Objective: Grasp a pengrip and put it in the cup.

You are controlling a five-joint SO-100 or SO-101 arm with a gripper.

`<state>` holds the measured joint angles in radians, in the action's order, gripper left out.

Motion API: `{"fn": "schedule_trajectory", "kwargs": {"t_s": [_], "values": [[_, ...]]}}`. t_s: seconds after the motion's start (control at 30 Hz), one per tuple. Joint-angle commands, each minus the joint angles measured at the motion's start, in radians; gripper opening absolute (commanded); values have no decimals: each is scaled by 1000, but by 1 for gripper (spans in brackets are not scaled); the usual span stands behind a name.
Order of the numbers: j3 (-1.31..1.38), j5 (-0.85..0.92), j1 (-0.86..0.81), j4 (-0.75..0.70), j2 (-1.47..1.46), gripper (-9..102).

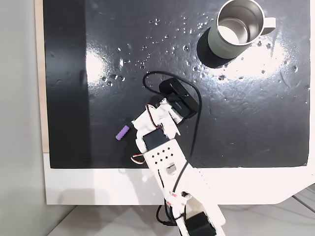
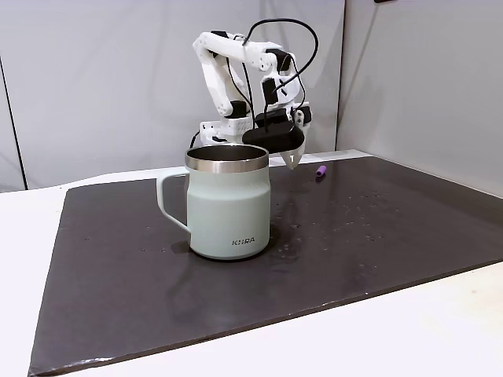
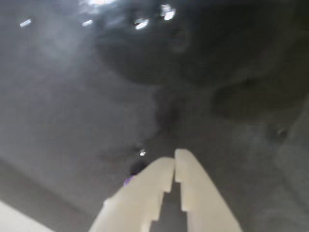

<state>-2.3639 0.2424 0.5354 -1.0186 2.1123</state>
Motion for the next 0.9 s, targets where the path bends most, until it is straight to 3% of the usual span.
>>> {"fn": "schedule_trajectory", "kwargs": {"t_s": [0.0,0.23,0.4,0.53,0.87], "values": [[95,-43,35,46,-58,0],[156,-54,69,84,-170,2],[198,-98,110,48,-227,20],[242,-117,166,0,-272,28],[255,-106,270,-32,-380,31]]}}
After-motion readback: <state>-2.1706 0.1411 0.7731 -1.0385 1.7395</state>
